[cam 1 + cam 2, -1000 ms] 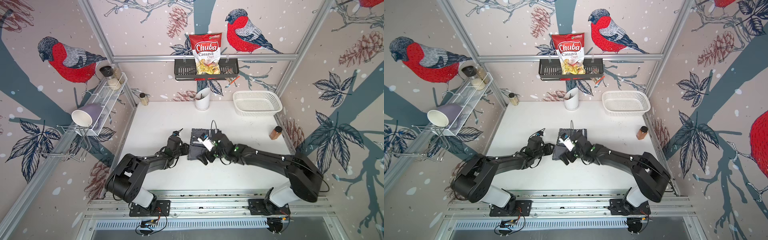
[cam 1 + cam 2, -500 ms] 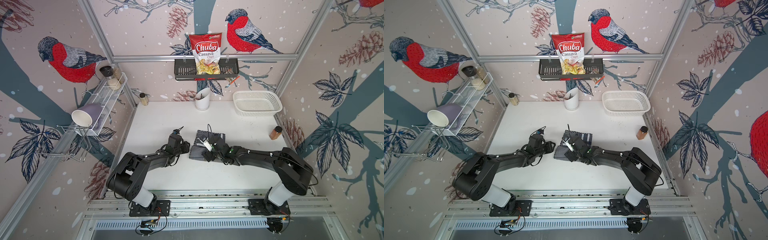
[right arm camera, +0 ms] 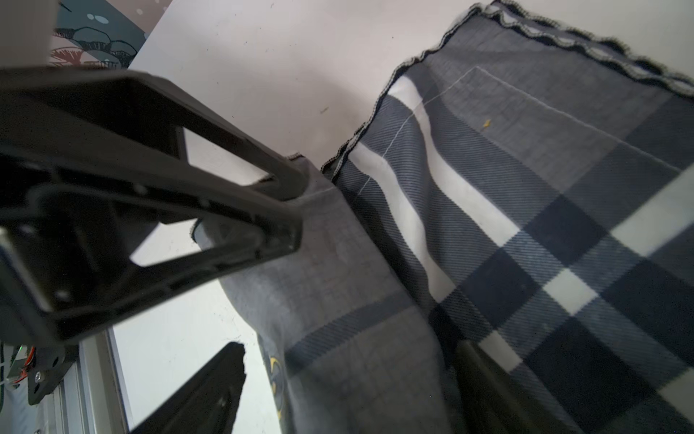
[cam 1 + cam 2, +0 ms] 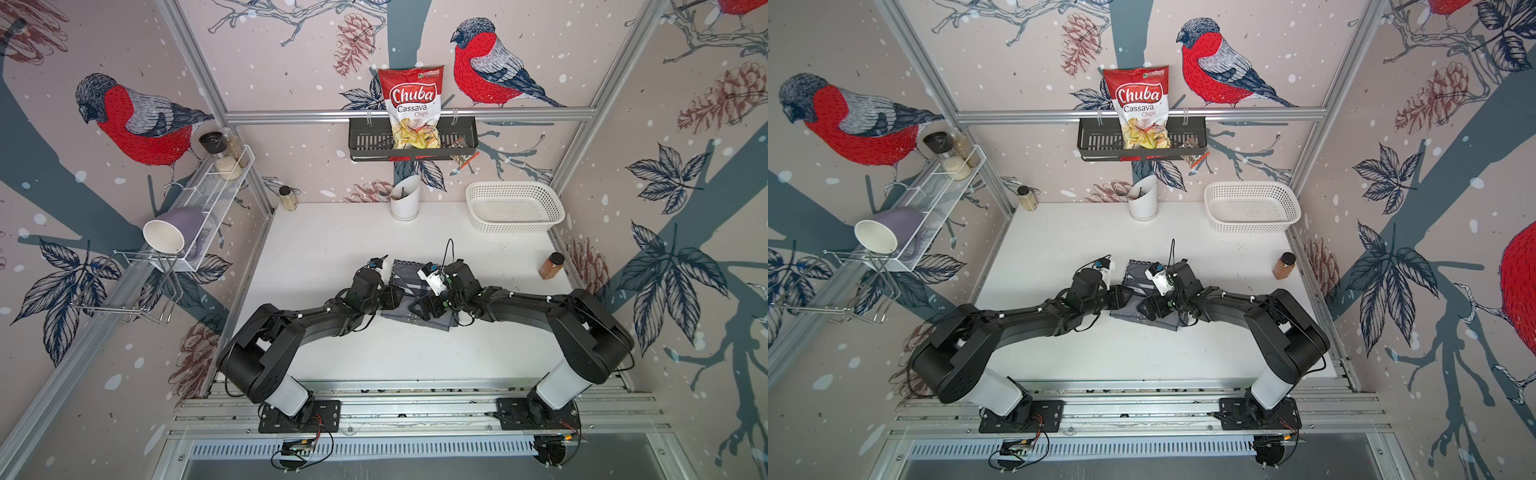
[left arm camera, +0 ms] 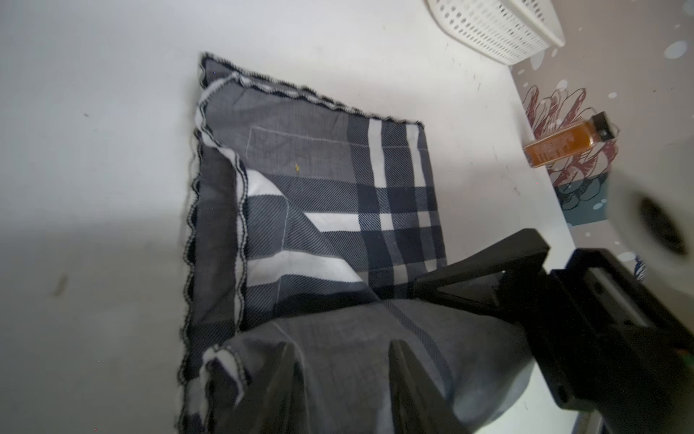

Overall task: Roll up the pillowcase
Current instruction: Roll the pillowcase at the center of the board.

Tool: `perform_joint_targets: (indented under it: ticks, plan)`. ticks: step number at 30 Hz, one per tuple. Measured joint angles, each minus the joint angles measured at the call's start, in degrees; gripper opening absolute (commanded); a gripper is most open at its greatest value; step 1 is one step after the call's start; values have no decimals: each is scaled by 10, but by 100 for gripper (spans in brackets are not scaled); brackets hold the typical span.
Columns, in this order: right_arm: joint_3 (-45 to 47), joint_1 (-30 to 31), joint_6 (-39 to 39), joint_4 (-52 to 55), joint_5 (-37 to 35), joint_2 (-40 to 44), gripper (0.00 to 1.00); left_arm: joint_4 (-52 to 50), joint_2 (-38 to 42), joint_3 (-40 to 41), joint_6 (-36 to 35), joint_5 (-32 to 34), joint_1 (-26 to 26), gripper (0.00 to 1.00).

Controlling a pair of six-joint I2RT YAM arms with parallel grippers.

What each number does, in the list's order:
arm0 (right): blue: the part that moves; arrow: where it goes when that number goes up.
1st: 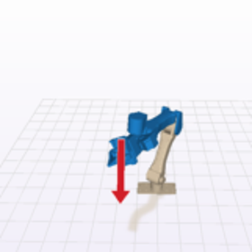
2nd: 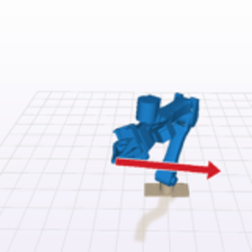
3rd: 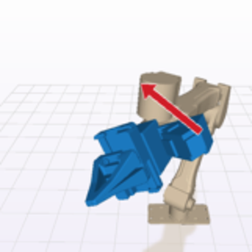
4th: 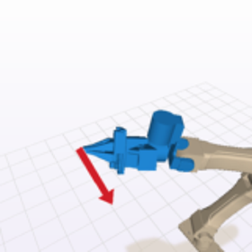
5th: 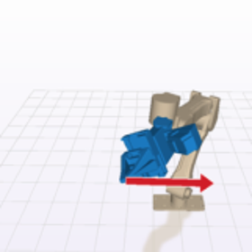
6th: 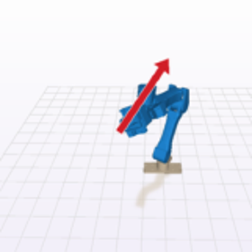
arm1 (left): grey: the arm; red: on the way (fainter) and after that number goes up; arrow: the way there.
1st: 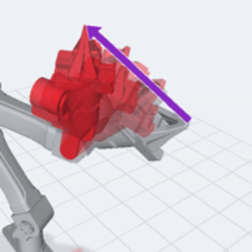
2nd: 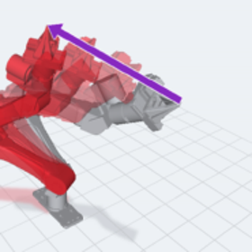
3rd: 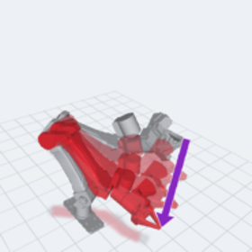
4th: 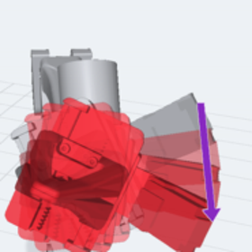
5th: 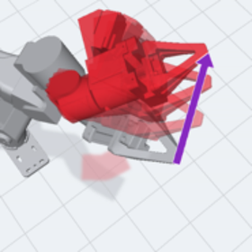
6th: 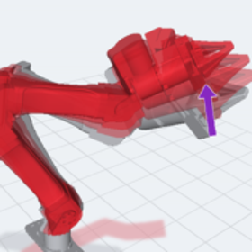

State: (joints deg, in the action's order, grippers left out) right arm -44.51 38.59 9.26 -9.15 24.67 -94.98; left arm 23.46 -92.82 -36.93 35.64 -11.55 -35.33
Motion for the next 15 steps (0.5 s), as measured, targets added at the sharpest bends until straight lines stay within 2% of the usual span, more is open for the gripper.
perform_joint_targets:
  ticks: [5,11,15]
  plan:
    - [0,-5,21,-16,2,-5,100,16,-63,-12,5,5,-2,42]
    - [18,-27,64,-42,5,10,100,76,-109,-27,3,-3,-2,40]
    - [49,-74,124,-94,19,28,100,88,-118,-30,-12,0,-3,40]
